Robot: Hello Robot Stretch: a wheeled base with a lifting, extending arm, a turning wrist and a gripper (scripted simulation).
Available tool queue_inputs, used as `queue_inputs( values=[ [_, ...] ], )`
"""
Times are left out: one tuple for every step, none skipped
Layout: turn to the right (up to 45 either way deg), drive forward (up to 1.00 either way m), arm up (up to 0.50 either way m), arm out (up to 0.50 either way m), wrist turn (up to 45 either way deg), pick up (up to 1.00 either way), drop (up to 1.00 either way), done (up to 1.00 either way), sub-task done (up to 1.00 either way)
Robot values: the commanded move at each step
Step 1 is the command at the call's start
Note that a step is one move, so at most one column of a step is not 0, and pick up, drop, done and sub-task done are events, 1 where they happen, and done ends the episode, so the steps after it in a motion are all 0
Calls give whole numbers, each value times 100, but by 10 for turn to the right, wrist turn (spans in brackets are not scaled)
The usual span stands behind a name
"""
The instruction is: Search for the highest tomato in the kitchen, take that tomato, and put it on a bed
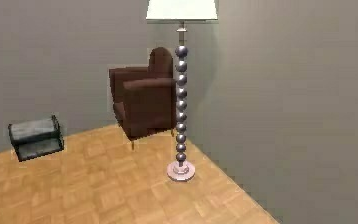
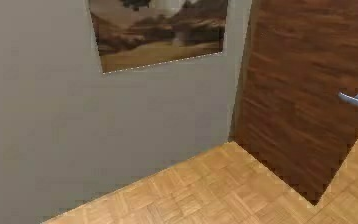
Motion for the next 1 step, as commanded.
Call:
queue_inputs(
  values=[
    [450,0,0,0,0,0,0,0,0]
  ],
)
